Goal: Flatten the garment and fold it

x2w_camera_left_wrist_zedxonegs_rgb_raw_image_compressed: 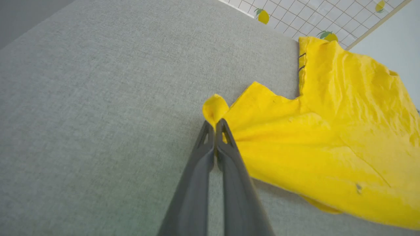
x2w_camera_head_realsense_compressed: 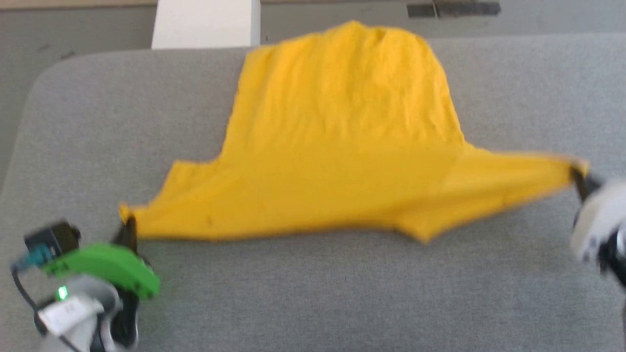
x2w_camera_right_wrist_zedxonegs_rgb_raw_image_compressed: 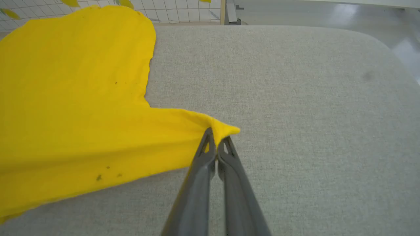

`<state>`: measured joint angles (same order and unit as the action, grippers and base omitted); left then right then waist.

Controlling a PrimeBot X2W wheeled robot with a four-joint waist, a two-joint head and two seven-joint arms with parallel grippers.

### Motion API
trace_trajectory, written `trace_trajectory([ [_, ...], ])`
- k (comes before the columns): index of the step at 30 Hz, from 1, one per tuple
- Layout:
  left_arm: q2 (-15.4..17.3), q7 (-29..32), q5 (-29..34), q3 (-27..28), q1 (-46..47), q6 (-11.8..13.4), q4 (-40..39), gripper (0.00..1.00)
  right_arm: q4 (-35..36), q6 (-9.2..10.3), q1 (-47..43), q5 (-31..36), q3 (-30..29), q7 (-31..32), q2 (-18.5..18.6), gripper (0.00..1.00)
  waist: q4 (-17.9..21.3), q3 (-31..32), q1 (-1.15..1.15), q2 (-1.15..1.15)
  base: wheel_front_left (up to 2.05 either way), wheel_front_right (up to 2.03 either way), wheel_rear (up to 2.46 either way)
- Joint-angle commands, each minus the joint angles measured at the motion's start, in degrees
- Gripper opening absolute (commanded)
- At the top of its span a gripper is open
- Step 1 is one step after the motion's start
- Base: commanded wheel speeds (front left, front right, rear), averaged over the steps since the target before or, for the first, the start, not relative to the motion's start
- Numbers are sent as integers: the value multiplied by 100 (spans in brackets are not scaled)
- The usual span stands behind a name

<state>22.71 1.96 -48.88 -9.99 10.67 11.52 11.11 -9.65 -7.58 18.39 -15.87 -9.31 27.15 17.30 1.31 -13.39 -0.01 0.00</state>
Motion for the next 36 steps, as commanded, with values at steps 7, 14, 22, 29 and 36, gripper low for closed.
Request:
trace_trajectory([
  [7, 46, 379, -150, -55, -1383, 469, -752, 0, 1241, 9, -1932, 353, -1100, 797, -1046, 0, -74, 653, 1, 0, 0, 0, 0],
  [14, 178, 834, -110, -243, -2130, 882, -1083, 0, 1831, 9, -2797, 413, -1608, 1277, -1429, 0, -28, 803, 1, 0, 0, 0, 0],
  [22, 159, 979, 25, -473, -2382, 1105, -1063, 0, 1214, 9, -3010, 72, -1522, 879, -1440, 0, 22, 774, 1, 0, 0, 0, 0],
  [29, -39, 711, 82, -565, -2194, 989, -1006, 0, 425, 9, -2845, -3, -1149, 215, -1441, 0, -13, 750, 1, 0, 0, 0, 0],
  [36, -63, 158, 6, -248, -1778, 623, -1489, 0, 1176, 9, -2522, -19, -1289, -61, -1441, 0, -23, 765, 1, 0, 0, 0, 0],
])
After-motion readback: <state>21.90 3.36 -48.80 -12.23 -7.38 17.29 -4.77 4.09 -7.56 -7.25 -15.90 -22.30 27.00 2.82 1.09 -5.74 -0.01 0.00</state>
